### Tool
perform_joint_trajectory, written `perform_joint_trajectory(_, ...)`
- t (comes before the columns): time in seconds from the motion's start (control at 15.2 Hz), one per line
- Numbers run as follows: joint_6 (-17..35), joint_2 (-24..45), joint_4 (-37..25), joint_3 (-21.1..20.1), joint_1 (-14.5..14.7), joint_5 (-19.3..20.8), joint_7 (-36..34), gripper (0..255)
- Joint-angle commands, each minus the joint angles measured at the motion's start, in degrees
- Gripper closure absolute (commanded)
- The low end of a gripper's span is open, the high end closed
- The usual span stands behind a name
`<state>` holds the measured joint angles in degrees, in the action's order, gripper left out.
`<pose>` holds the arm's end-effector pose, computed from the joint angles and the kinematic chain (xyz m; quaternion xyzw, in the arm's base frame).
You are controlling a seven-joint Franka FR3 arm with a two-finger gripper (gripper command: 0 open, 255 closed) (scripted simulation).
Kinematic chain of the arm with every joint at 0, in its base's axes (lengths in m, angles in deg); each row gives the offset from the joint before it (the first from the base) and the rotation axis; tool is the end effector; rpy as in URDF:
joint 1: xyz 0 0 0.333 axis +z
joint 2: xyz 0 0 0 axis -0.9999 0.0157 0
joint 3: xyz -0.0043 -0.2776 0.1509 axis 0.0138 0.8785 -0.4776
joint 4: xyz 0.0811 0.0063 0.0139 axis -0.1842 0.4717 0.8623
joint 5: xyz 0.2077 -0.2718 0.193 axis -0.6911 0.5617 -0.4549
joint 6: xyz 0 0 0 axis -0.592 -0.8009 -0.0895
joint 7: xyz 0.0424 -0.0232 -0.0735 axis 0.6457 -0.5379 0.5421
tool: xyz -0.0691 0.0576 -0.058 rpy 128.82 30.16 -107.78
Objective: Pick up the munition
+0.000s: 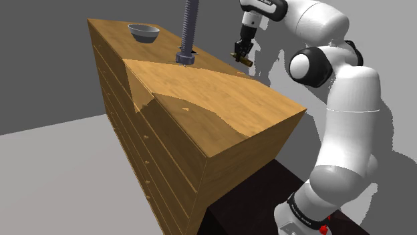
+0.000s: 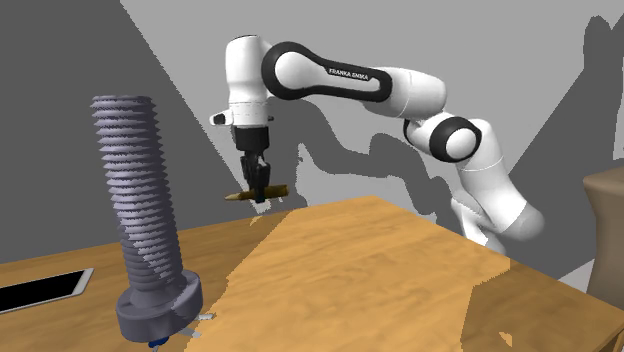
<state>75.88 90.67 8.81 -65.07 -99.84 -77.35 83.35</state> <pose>0.6438 -0.2223 0.5903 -0.9998 -0.0174 0.0064 0.0103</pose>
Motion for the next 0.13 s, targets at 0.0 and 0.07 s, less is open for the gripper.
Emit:
perform_joint_trajectory(0.0, -1.7, 0.8, -2.4, 0.0, -0.3, -0.2, 0.0, 255)
perform_joint_trajectory(0.07, -1.7, 0.7, -2.4, 0.0, -0.3, -0.2, 0.0, 255)
